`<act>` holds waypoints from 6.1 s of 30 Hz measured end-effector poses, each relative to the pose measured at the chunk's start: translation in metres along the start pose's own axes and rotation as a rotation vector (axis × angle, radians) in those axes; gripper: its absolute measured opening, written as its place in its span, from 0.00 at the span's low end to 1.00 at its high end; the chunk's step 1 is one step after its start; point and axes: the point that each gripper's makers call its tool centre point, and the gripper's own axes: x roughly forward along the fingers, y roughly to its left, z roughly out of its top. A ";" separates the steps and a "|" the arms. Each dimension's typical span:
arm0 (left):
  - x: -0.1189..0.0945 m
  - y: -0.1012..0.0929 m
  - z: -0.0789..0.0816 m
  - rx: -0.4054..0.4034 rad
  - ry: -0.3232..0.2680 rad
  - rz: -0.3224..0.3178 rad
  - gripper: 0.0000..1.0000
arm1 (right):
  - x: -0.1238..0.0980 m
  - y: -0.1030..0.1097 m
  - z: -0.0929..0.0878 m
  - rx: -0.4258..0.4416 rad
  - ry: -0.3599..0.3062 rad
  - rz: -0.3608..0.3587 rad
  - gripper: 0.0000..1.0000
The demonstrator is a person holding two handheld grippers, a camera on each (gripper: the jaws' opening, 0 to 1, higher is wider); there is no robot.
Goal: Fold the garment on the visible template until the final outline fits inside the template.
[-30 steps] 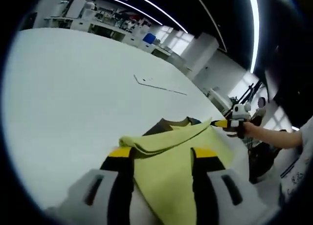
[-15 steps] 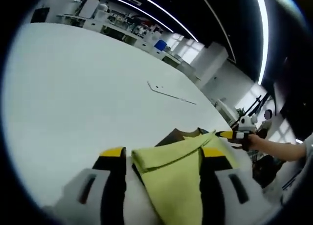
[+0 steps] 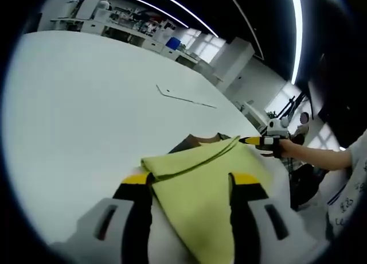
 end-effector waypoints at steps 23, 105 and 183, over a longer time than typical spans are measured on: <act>0.014 0.004 0.012 -0.006 -0.036 0.029 0.57 | -0.008 0.007 0.003 -0.006 -0.019 0.033 0.29; -0.096 -0.025 -0.115 0.098 0.076 0.062 0.00 | -0.117 0.057 -0.129 -0.178 0.058 0.093 0.00; -0.145 -0.100 -0.143 0.313 -0.038 0.304 0.99 | -0.177 0.117 -0.165 -0.323 -0.075 -0.048 0.99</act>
